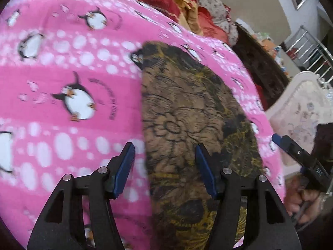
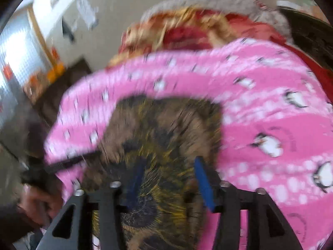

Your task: Fold small clothes

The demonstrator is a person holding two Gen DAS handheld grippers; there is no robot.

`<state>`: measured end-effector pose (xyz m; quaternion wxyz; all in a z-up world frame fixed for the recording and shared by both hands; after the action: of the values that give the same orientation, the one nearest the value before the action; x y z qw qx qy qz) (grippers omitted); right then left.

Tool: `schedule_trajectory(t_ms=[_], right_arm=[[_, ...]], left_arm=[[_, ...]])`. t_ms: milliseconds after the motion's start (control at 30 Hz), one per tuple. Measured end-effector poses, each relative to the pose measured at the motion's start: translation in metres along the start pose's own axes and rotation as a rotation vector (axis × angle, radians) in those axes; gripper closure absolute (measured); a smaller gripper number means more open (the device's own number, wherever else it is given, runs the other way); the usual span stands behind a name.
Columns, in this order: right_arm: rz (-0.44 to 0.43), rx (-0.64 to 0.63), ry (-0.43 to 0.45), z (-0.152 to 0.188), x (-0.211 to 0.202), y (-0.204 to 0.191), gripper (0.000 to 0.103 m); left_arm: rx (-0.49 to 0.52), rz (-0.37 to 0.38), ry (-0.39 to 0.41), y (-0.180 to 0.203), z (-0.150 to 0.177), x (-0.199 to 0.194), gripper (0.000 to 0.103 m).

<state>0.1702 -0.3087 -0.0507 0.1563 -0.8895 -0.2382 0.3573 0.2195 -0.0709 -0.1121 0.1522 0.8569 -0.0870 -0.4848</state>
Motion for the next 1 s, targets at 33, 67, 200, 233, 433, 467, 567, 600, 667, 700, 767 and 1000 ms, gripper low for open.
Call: schedule_trajectory(t_ms=[33, 67, 200, 233, 433, 467, 567, 600, 667, 700, 767, 1000], right_arm=[[-0.003, 0.034, 0.022, 0.002, -0.006, 0.011, 0.019], [-0.037, 0.069, 0.014, 0.005, -0.006, 0.017, 0.019], [-0.202, 0.211, -0.092, 0.030, 0.022, 0.039, 0.020], [-0.223, 0.214, -0.112, 0.033, 0.028, 0.038, 0.020], [-0.351, 0.196, -0.113, 0.024, 0.059, 0.045, 0.019], [-0.385, 0.195, -0.106, 0.019, 0.063, 0.046, 0.020], [-0.445, 0.194, -0.102, 0.011, 0.074, 0.045, 0.030], [-0.466, 0.205, -0.095, 0.008, 0.078, 0.046, 0.032], [-0.510, 0.218, -0.092, 0.006, 0.080, 0.044, 0.038], [-0.549, 0.220, -0.103, 0.009, 0.081, 0.042, 0.044], [-0.564, 0.225, -0.122, 0.016, 0.083, 0.042, 0.057], [-0.426, 0.249, -0.125, 0.012, 0.092, 0.048, 0.070]], left_arm=[[0.001, 0.017, -0.003, 0.004, -0.001, 0.002, 0.039], [0.001, 0.033, -0.009, 0.008, -0.001, 0.004, 0.037], [0.030, 0.041, -0.004, 0.021, 0.000, 0.011, 0.032], [0.036, 0.042, 0.001, 0.022, 0.000, 0.011, 0.032], [0.049, 0.077, 0.033, 0.018, 0.002, 0.010, 0.032], [0.049, 0.076, 0.041, 0.017, 0.001, 0.010, 0.032], [0.066, 0.060, 0.073, 0.016, 0.006, 0.010, 0.032], [0.072, 0.056, 0.079, 0.016, 0.007, 0.010, 0.032], [0.072, 0.056, 0.077, 0.016, 0.007, 0.011, 0.032], [0.070, 0.058, 0.076, 0.016, 0.007, 0.011, 0.032], [0.072, 0.054, 0.076, 0.017, 0.006, 0.012, 0.032], [-0.024, 0.000, 0.060, 0.015, 0.000, 0.012, 0.073]])
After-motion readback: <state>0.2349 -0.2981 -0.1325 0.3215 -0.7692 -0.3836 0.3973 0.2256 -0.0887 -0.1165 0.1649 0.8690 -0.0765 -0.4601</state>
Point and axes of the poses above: each gripper's, at about its wrist camera, not at the fingertips, and x roughly the way its jaws point, y to its right, z to its underside, the point moved 7 cm from there along x, roughly the way its jaws point, and after that the axes turned 13 degrees about -z, right-handed, at the moved point
